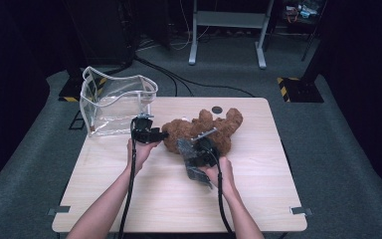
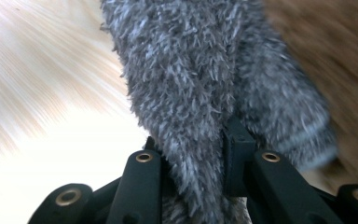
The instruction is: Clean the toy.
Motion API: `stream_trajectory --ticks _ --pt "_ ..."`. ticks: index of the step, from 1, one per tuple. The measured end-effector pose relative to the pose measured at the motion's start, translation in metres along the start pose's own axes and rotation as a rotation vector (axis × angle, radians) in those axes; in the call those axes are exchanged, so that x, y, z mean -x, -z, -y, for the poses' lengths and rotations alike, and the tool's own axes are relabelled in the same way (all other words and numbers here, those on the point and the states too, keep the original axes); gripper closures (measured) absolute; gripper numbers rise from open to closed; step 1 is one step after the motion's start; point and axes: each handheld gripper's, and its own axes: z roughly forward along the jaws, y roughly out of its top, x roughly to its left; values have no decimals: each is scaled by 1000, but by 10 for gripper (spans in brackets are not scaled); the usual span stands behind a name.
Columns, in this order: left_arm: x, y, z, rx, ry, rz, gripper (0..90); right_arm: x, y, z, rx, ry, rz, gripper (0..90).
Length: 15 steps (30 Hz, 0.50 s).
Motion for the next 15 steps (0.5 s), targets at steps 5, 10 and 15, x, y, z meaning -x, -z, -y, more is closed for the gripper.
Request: stream_trajectory --ticks 5,10,15 --pt "-1 1 1 -1 -4 3 469 24 21 24 24 -50 29 722" --pt "-1 1 1 -1 -7 5 465 48 42 42 50 -101 66 720" --pt "-2 3 1 -2 -5 4 450 73 66 58 66 -168 164 712"
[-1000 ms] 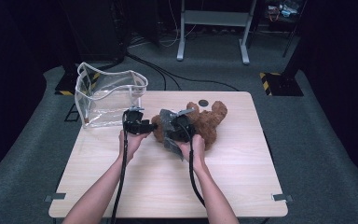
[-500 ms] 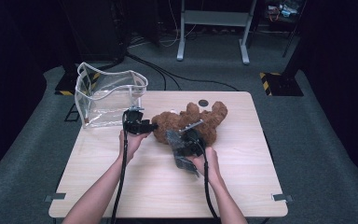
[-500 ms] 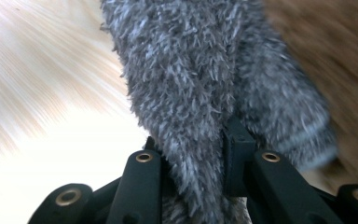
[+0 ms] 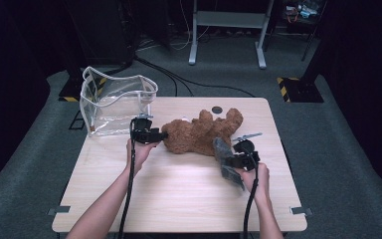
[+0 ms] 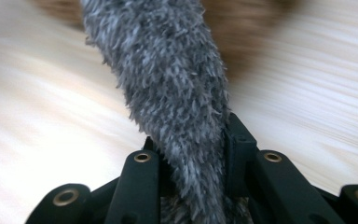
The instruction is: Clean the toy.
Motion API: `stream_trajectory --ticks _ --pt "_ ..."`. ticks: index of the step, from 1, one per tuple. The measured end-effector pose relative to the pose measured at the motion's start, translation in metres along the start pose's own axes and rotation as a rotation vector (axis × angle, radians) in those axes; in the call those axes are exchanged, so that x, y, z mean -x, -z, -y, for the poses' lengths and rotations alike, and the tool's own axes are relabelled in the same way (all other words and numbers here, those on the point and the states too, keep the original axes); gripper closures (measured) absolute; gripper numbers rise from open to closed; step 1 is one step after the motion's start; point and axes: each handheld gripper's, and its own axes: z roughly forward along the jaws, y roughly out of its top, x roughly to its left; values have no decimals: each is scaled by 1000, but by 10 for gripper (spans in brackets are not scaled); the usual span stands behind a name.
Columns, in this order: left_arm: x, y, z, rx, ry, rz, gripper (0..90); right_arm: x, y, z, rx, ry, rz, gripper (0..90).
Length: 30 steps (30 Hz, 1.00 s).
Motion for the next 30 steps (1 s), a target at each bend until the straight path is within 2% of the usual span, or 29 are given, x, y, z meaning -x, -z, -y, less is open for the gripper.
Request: stream_trajectory --ticks 2,4,5,8,10,13,16,17,20,25,30 --pt "0 1 0 0 -1 -3 443 13 6 3 -2 -38 82 704" --pt "-1 1 1 2 1 -5 428 26 8 6 -40 -81 156 694" --pt "0 1 1 -1 1 -6 427 35 8 7 -45 -86 186 686" --pt "0 1 1 -4 0 -14 406 57 3 8 -67 -138 218 665" --pt "0 2 1 -5 -1 -19 388 67 -1 8 -73 -168 244 573" --pt "0 3 1 -8 -6 -23 360 79 -4 8 -61 -203 271 357" --pt "1 5 0 -6 -17 -29 346 82 0 8 -15 -226 261 167" --pt "1 6 0 -4 -22 -32 343 82 3 8 1 -222 259 147" --pt "2 7 0 1 -15 -35 335 77 10 6 44 -219 242 114" --pt "1 8 0 -8 -24 -34 326 71 18 1 92 -203 152 65" --pt "2 10 -1 -4 -27 -39 317 66 17 -6 96 -186 104 45"
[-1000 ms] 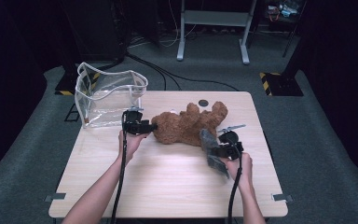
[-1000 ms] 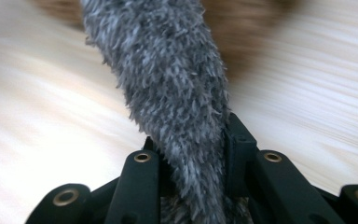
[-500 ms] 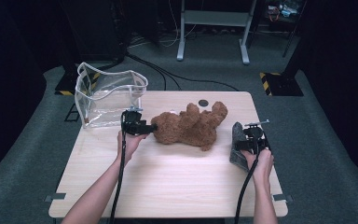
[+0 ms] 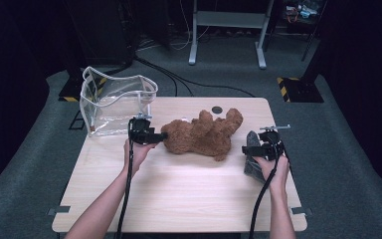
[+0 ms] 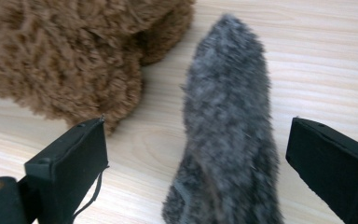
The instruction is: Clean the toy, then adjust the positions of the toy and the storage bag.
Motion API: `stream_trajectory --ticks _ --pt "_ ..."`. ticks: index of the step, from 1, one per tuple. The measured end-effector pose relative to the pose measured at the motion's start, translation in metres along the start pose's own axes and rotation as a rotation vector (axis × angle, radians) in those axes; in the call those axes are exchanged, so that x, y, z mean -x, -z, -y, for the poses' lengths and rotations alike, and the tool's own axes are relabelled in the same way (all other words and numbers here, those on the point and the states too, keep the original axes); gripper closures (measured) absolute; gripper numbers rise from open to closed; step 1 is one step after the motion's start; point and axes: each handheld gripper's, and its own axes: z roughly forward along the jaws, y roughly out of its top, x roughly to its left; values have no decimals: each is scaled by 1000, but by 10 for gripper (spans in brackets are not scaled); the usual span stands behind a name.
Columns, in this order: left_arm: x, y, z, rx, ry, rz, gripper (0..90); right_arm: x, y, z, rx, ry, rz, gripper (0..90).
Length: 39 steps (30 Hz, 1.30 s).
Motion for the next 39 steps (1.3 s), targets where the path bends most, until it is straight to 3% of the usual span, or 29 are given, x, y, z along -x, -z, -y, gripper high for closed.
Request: stream_trajectory --ticks 10,12,19,22,24,27,29,31,32,33,36,39 --pt "6 11 -11 43 -9 9 273 -15 -7 -20 22 48 -65 47" --pt "9 12 -15 46 -16 9 272 -21 -7 -24 7 36 -69 48" --pt "22 4 -27 54 -42 35 273 -31 -13 -30 5 76 -78 56" --pt "26 -3 -29 30 -59 42 288 -31 -12 -32 7 78 -76 62" --pt "27 -6 -26 19 -58 41 324 -32 -11 -32 0 57 -72 65" --pt "22 -8 -19 3 -49 52 396 -30 -12 -32 3 75 -78 72" --pt "19 -9 -16 7 -15 78 438 -28 -12 -33 1 72 -83 76" --pt "19 -9 -15 8 -28 81 509 -29 -11 -34 -9 49 -91 77" --pt "19 -9 -15 5 -35 86 553 -27 -13 -36 7 73 -97 77" --pt "20 -9 -15 7 -40 88 596 -28 -13 -37 5 66 -105 78" --pt "21 -10 -13 10 -87 86 724 -29 -14 -40 14 62 -112 79" --pt "21 -9 -5 17 -123 90 795 -30 -13 -40 8 64 -123 80"
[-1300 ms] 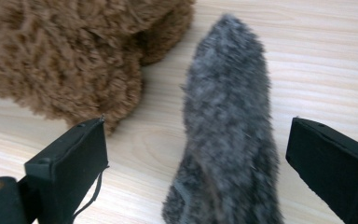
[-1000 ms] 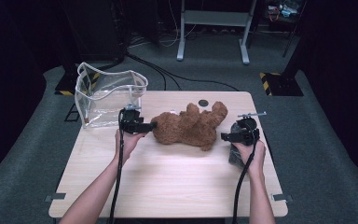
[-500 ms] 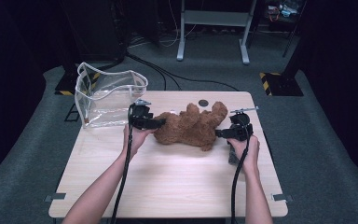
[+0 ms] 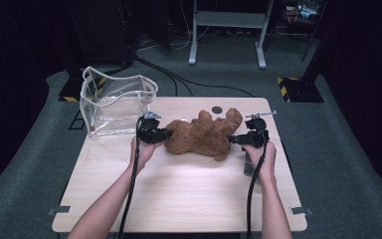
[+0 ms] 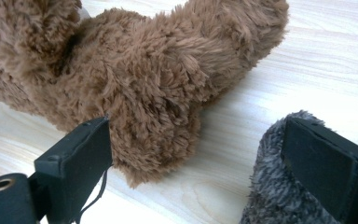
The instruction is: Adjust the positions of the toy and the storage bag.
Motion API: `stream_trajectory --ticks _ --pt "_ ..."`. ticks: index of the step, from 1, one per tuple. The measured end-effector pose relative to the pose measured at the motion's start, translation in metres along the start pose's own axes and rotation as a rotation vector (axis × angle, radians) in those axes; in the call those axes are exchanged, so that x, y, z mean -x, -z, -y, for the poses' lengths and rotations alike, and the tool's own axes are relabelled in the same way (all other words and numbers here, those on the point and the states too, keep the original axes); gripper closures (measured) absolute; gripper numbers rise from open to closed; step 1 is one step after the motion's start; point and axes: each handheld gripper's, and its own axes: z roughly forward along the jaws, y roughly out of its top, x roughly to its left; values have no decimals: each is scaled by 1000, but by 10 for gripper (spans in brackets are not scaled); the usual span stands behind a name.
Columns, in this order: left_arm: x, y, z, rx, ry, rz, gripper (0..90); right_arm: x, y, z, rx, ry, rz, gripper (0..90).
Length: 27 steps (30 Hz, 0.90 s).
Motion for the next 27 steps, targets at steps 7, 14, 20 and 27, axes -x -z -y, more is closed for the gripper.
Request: stream_trajectory --ticks 7,14,20,27 --pt "4 7 20 22 -67 11 820 1 3 1 24 -4 -13 83" --pt "4 14 36 18 -81 38 829 -2 5 -5 48 10 -18 83" --pt "5 17 42 5 -95 51 836 -6 4 -15 51 22 -26 91" --pt "6 18 46 8 -92 48 840 -3 -4 -23 16 -7 -46 238"
